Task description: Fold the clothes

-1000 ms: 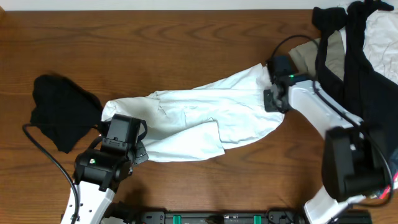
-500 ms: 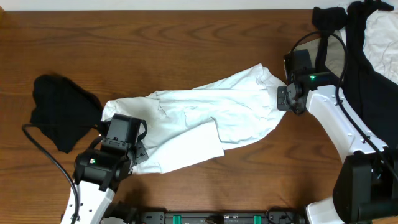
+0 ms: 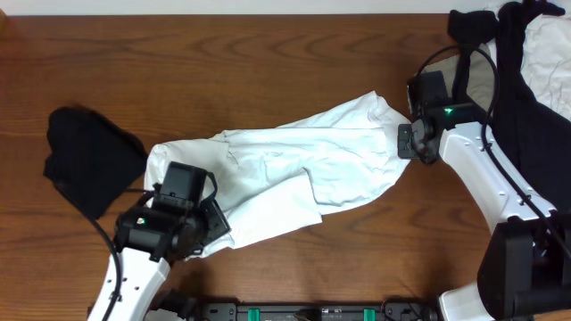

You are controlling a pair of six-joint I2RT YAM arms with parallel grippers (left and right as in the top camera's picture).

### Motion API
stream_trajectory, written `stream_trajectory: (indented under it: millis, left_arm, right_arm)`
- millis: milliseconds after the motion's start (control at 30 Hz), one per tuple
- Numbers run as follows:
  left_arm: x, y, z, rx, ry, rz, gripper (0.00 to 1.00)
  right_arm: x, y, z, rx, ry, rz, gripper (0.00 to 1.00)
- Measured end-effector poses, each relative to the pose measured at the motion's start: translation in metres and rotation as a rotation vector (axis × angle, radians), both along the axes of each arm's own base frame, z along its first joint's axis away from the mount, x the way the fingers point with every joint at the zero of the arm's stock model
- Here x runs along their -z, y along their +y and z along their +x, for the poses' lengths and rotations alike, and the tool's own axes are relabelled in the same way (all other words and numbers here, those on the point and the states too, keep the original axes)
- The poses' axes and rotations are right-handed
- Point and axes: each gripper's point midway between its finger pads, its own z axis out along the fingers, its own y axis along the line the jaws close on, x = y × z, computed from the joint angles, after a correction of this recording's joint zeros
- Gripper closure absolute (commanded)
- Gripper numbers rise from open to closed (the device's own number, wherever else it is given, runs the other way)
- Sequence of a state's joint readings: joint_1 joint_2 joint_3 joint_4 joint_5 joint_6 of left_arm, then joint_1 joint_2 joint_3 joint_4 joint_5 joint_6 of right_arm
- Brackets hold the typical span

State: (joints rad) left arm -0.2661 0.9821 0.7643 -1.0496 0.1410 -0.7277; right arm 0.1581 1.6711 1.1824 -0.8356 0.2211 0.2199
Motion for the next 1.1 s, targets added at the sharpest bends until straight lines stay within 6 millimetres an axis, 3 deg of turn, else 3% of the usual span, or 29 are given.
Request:
stream_trajectory:
  millis: [267,533,767,1100]
  left_arm:
    - [0.042,-0.012,-0.036,-0.047,0.144,-0.031,0.40]
    - [0.065,-0.019,-0.029,-0.164,0.107,-0.052,0.39]
    - [0.080,-0.010,-0.023,-0.270,0.069,-0.023,0.39]
    - [0.092,-0.012,-0.006,-0.303,0.037,-0.022,0.39]
  right_arm:
    - [0.000,0.000,0.001,0.000,-0.004,0.001,0.99]
    - [0.000,0.000,0.001,0.000,-0.006,0.001,0.99]
    - [0.000,0.000,0.001,0.000,-0.006,0.001,0.99]
    - [0.000,0.000,0.001,0.000,-0.005,0.001,0.99]
